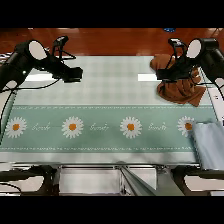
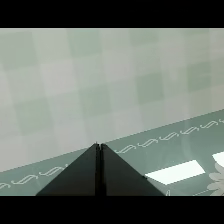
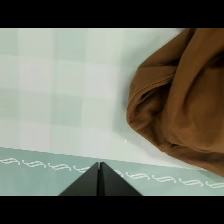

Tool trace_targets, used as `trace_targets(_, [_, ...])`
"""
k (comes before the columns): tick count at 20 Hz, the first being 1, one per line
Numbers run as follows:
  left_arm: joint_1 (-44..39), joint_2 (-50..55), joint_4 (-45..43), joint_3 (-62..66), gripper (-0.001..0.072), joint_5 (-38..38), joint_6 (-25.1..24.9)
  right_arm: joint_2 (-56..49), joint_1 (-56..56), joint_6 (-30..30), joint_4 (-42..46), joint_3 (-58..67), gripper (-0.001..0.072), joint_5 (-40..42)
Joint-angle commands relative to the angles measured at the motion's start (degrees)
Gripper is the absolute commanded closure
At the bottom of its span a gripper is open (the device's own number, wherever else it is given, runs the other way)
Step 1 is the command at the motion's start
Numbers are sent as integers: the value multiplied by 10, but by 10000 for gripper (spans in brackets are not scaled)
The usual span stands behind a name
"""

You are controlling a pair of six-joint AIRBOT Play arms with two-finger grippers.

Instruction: Fold the shirts.

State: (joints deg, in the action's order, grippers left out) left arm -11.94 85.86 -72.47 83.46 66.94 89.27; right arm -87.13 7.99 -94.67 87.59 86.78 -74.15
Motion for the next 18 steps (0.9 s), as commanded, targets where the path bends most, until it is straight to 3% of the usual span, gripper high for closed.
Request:
trace_targets(1, [0,0,0,0,687,0,0,0,0,0,0,0,689,0])
trace_targets(18, [0,0,0,0,687,-6,0,0,0,1,3,0,689,21])
